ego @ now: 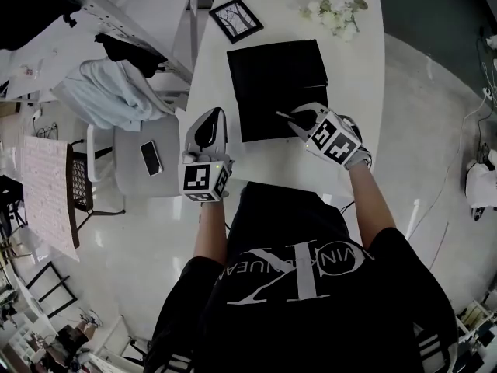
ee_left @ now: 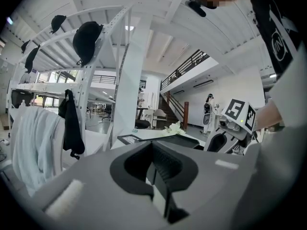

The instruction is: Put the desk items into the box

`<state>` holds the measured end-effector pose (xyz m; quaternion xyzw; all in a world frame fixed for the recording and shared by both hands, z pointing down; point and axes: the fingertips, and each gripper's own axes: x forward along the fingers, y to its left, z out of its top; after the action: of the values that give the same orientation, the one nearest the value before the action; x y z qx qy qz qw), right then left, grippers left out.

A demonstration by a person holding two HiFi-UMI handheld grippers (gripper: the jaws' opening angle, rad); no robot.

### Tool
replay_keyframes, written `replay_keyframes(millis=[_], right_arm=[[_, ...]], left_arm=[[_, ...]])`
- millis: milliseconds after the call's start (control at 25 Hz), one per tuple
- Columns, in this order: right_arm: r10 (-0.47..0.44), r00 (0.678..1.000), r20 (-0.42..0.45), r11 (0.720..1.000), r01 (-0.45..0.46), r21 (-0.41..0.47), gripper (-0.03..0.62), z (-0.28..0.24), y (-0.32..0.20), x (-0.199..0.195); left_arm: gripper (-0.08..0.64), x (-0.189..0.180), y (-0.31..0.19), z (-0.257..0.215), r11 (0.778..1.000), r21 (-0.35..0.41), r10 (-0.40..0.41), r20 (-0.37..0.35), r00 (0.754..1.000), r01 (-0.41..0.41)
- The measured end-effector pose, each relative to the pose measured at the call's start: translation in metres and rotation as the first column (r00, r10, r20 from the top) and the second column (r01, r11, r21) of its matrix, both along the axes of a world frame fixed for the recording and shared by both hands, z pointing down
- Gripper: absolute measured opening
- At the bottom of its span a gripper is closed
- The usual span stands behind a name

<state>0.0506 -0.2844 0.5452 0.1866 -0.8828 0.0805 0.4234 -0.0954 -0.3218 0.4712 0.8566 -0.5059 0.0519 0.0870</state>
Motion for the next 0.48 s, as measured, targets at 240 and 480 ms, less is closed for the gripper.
replay_keyframes(millis=[240, 480], right_arm=[[-0.072, 0.997, -0.041, 0.997, 0.072, 0.005, 0.025, 0.01, -0.008, -0.01], [-0.102, 0.993, -0.061, 0.995, 0.101, -0.022, 0.025, 0.023, -0.008, -0.015]], left_arm=[[0.011, -0.005, 0.0, 0.002, 1.0, -0.01, -0.025, 0.002, 1.0, 0.025], [0.011, -0.012, 0.002, 0.003, 0.999, -0.015, -0.046, 0.009, 0.999, 0.046]])
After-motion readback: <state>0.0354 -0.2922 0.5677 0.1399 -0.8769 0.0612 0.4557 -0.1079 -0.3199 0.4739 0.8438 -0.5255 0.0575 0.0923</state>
